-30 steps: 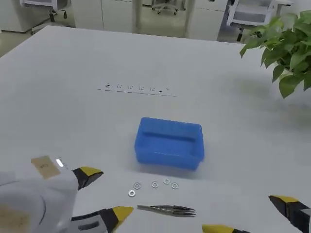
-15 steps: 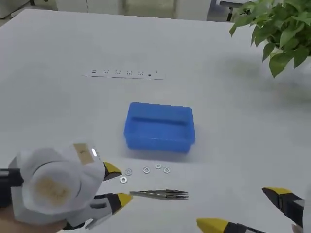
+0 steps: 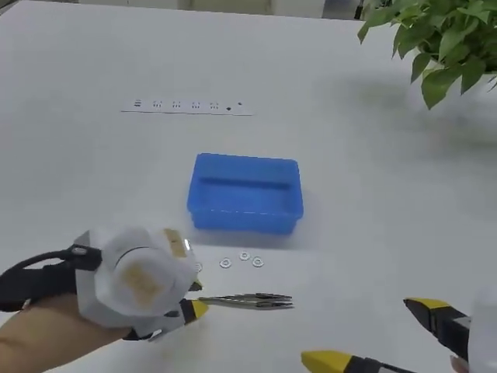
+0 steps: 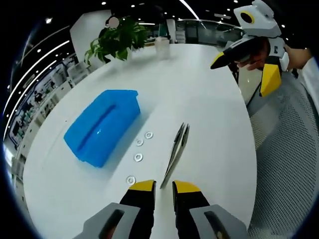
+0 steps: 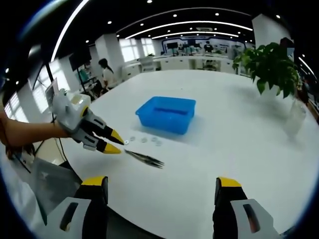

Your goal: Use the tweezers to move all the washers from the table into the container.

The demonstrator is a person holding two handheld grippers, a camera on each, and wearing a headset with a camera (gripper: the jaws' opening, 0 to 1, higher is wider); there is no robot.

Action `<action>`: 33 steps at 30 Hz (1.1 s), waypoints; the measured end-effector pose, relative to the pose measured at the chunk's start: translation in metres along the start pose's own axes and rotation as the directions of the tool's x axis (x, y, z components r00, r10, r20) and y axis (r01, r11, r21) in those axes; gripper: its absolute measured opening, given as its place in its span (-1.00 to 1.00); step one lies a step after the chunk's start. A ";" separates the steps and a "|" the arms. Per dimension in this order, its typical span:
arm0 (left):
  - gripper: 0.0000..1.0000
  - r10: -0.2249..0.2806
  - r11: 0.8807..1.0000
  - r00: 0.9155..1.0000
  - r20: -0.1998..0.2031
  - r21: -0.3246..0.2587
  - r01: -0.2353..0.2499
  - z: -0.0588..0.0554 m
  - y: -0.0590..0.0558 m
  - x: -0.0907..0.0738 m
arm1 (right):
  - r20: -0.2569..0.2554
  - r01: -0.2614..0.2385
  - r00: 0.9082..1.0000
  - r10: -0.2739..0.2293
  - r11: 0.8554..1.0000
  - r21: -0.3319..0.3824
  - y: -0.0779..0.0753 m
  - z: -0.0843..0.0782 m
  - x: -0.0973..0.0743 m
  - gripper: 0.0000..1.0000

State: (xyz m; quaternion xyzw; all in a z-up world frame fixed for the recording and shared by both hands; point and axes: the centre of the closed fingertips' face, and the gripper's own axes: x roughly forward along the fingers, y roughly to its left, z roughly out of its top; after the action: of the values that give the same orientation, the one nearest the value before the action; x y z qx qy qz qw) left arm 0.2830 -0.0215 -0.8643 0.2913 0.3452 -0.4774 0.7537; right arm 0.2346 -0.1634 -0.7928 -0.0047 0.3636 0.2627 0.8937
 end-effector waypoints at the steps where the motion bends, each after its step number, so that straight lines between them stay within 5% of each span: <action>1: -0.82 -0.006 1.000 1.000 -0.003 0.003 0.006 0.000 0.000 0.001 | 0.000 0.001 1.000 -0.001 1.000 0.000 -0.001 0.000 0.000 0.74; 12: -1.00 -0.055 0.996 0.996 -0.076 0.063 0.060 -0.012 0.001 0.012 | 0.003 0.002 1.000 -0.002 1.000 0.001 -0.005 0.004 0.000 0.74; 18: -1.00 -0.089 0.993 0.993 -0.076 0.070 0.094 -0.010 -0.002 0.012 | 0.004 -0.008 1.000 0.008 1.000 -0.001 -0.002 0.004 0.000 0.72; 33: -1.00 -0.045 0.996 0.999 0.008 0.082 0.044 0.026 -0.016 -0.035 | 0.079 -0.078 0.993 0.083 0.995 -0.066 0.021 0.024 -0.012 0.60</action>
State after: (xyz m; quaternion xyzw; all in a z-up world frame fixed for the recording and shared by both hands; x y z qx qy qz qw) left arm 0.2637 -0.0298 -0.8229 0.3118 0.3280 -0.5093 0.7320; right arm 0.2330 -0.1465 -0.7636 -0.0073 0.3184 0.3099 0.8958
